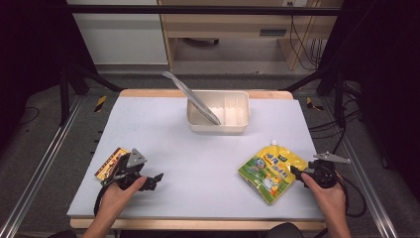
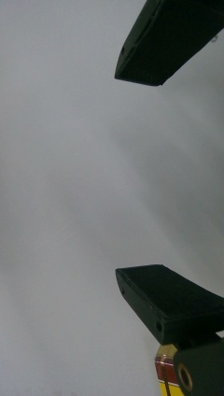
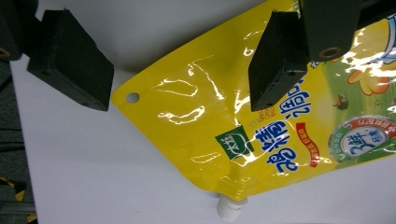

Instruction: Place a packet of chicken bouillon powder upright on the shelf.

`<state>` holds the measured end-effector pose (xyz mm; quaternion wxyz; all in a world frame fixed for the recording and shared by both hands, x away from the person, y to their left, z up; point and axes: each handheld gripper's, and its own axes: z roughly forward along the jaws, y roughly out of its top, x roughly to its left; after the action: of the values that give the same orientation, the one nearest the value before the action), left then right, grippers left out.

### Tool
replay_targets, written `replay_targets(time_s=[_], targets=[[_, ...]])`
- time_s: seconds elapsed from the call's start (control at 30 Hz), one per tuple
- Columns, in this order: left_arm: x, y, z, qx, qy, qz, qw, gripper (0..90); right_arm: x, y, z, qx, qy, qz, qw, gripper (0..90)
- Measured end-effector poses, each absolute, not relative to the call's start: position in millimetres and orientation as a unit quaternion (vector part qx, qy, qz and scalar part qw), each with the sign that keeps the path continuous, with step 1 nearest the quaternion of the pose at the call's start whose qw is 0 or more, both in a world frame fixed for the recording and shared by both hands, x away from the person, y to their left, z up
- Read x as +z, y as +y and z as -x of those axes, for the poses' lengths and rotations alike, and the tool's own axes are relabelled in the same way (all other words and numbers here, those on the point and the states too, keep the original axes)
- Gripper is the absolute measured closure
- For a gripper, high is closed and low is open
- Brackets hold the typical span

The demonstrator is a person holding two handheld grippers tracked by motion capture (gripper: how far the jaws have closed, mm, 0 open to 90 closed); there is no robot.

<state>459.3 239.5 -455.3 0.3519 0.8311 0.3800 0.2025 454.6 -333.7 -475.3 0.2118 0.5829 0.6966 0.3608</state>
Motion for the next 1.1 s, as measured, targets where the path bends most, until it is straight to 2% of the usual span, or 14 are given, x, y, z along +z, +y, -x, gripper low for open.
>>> replay_targets(time_s=[0.4,0.67,0.87,1.0,1.1], targets=[[-455,239,-459,0.201,0.379,-0.832,0.352,5.2,-477,-334,-458,0.353,0.697,-0.592,0.195,22.5],[-456,239,-459,0.202,0.378,-0.832,0.351,5.2,-472,-329,-458,0.364,0.700,-0.582,0.197,27.1],[-456,238,-459,0.202,0.376,-0.833,0.351,5.2,-466,-322,-457,0.374,0.701,-0.575,0.195,38.1],[-456,238,-459,0.202,0.376,-0.833,0.351,5.2,-468,-321,-461,0.369,0.704,-0.576,0.192,49.2],[-455,238,-460,0.202,0.377,-0.833,0.352,5.2,-468,-320,-465,0.359,0.705,-0.579,0.195,61.6]])
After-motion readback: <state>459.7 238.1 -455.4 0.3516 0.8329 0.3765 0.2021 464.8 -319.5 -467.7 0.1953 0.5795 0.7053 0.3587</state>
